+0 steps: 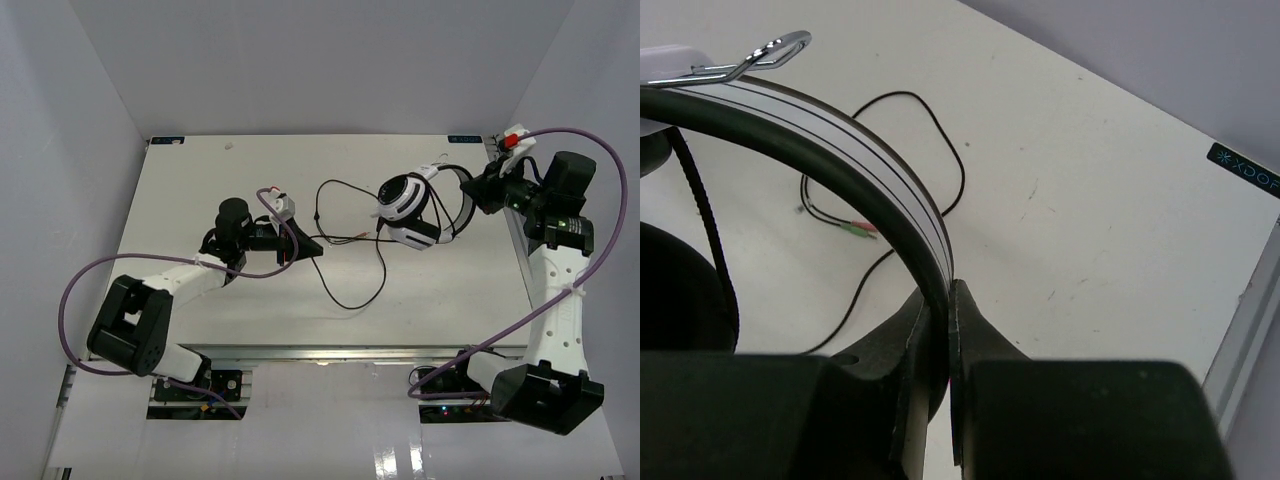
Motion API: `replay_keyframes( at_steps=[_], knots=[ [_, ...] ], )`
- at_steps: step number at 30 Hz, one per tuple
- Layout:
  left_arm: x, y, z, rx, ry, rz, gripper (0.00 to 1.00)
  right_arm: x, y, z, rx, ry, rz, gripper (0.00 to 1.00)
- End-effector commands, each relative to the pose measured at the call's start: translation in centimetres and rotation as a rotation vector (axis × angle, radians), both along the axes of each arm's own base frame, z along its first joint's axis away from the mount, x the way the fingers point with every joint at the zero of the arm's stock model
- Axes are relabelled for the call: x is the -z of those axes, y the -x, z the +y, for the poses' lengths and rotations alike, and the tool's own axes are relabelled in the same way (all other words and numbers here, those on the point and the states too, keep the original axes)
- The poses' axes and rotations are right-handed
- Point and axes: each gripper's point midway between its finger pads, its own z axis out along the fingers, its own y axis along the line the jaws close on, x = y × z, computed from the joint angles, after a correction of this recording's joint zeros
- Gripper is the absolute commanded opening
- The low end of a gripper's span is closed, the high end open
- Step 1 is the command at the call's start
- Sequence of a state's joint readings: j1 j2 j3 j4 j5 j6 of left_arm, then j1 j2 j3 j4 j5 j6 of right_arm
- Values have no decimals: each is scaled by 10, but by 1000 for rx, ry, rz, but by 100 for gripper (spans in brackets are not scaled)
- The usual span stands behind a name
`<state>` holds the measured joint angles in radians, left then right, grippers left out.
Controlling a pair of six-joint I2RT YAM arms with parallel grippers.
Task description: Wrap the headphones
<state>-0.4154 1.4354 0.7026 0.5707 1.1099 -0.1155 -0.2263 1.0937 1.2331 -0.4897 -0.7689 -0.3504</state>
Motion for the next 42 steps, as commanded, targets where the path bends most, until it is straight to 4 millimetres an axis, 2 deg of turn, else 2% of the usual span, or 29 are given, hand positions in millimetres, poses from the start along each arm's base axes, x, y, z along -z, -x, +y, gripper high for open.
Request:
replay_keyframes(
  at_steps=[1,5,8,11,14,18,22,27,32,36,39,42],
  knots=[
    [-23,-22,1,20,-1,-22,0,-7,18,16,-94,211,-162,8],
    [-33,-32,-5,45,-12,38,0,17,24,31,-133,339,-180,8],
    [-45,-29,-7,88,-9,86,0,41,25,39,-155,444,-196,8],
    [-54,-22,-8,142,-9,159,0,57,22,43,-156,516,-206,8],
    [-62,-10,-7,207,-2,234,0,67,11,38,-99,581,-196,8],
    [-74,8,-4,281,1,298,0,66,-2,45,-51,594,-207,8],
    [-82,16,-10,308,-11,386,0,66,-11,55,-6,622,-227,8],
    [-96,8,-29,277,-13,496,0,64,-19,77,55,637,-252,8],
    [-116,8,-43,271,45,577,3,61,-33,77,204,575,-229,8],
    [-113,19,-58,275,44,651,6,59,-43,80,265,504,-186,8],
    [-107,26,-83,243,30,684,10,61,-51,87,321,405,-111,8],
    [-104,28,-97,201,34,682,14,64,-62,89,383,347,-57,8]
  ],
)
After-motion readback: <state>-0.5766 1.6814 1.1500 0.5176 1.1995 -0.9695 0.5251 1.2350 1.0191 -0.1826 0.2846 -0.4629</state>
